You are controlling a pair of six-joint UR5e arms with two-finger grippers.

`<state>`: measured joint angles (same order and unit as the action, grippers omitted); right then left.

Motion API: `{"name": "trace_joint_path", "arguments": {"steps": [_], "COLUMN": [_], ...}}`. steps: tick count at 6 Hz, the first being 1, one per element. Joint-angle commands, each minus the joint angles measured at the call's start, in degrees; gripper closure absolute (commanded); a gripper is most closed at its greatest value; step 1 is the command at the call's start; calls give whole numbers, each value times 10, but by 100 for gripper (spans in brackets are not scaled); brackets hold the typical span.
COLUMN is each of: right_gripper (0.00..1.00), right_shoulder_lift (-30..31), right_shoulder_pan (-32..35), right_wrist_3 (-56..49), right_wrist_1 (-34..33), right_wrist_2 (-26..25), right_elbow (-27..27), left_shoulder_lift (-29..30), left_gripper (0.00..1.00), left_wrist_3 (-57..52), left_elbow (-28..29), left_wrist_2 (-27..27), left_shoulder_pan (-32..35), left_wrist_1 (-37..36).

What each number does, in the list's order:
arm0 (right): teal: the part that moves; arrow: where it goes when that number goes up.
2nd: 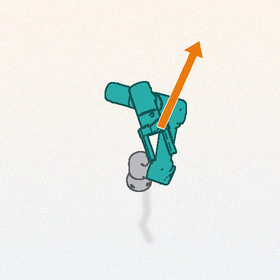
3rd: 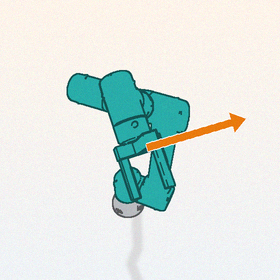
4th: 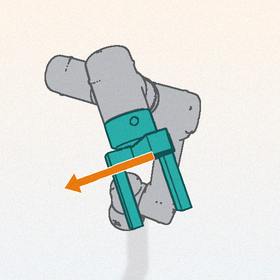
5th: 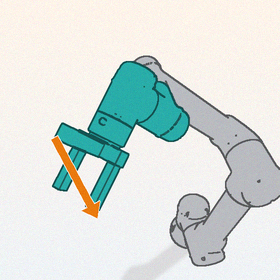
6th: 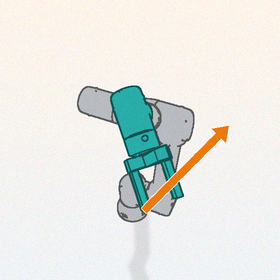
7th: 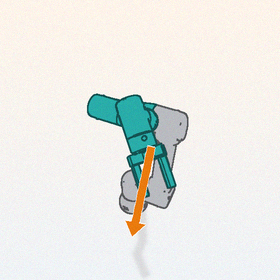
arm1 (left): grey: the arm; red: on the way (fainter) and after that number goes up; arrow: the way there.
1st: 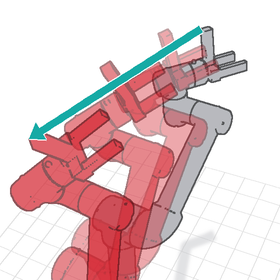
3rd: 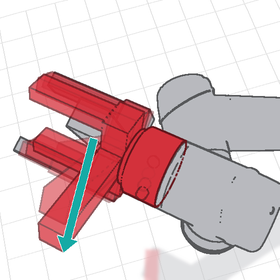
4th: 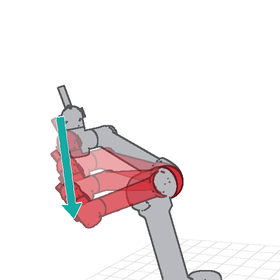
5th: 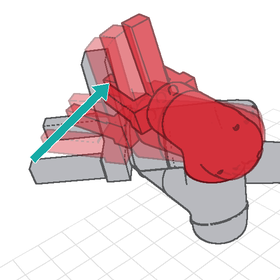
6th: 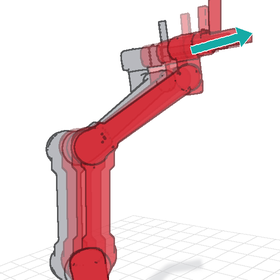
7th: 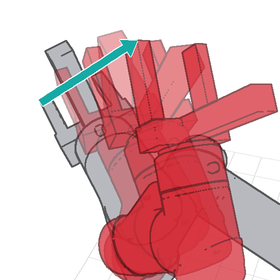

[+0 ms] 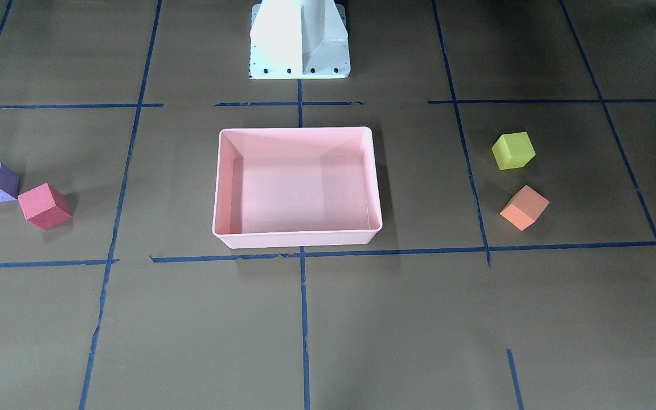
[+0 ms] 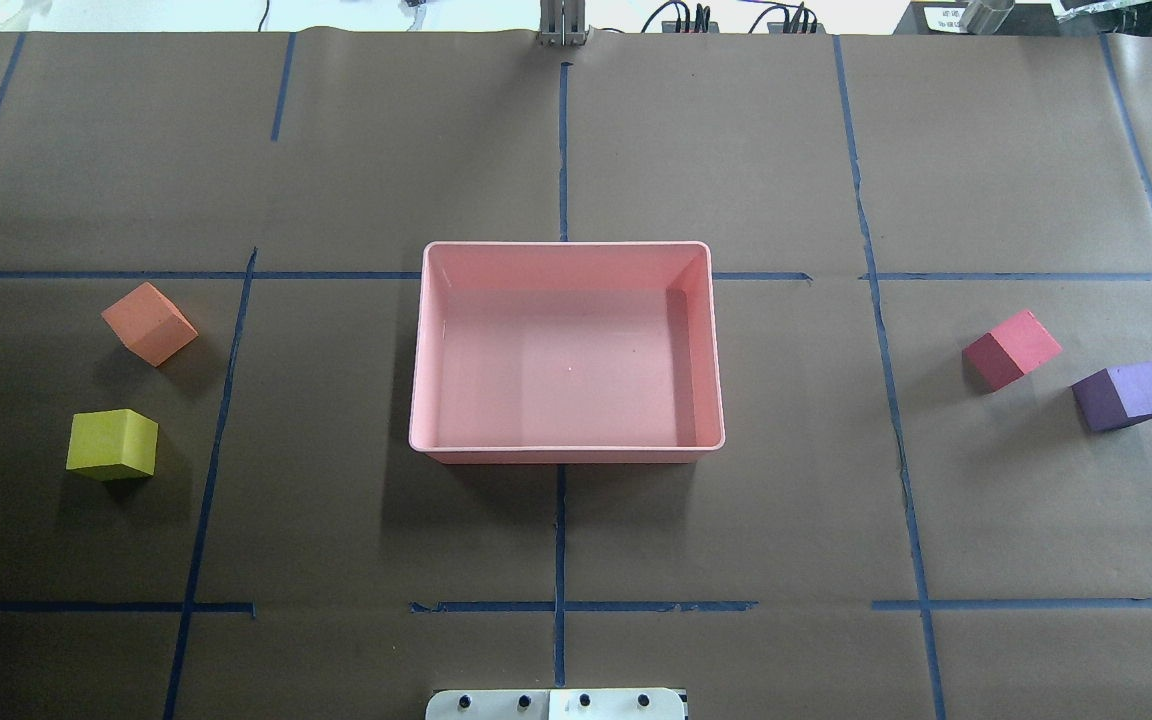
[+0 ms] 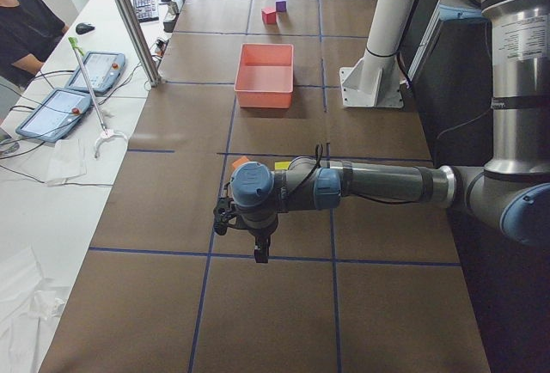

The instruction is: Place blocks into pink bin with both arms

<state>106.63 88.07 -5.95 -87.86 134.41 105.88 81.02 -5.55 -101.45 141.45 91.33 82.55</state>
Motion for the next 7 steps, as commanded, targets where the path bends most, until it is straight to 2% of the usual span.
{"name": "trace_joint_path", "arguments": {"steps": [1,2,3,5,7], "right_gripper": [0,0,0,0,0], "right_shoulder_lift": [-1,-5,-6,-18,-61], "right_shoulder_pan": [-1,-17,-65,-106,-181], "right_wrist_3": [0,0,16,47,157], "right_wrist_1": [3,40,98,131,142], "right_wrist_2": [44,59,55,36,32], "right_elbow": [-3,-4,-11,-29,-44], "left_shoulder_lift": [-18,-18,-18,-17,-17], "left_gripper": [0,0,0,0,0], "left_wrist_3": [1,1,2,2,2], "left_elbow": [-9,-9,-9,-14,-17], "left_wrist_2": [62,63,63,64,64], "left_shoulder_pan": [1,1,1,0,1], "left_wrist_1": [0,0,1,1,1]}}
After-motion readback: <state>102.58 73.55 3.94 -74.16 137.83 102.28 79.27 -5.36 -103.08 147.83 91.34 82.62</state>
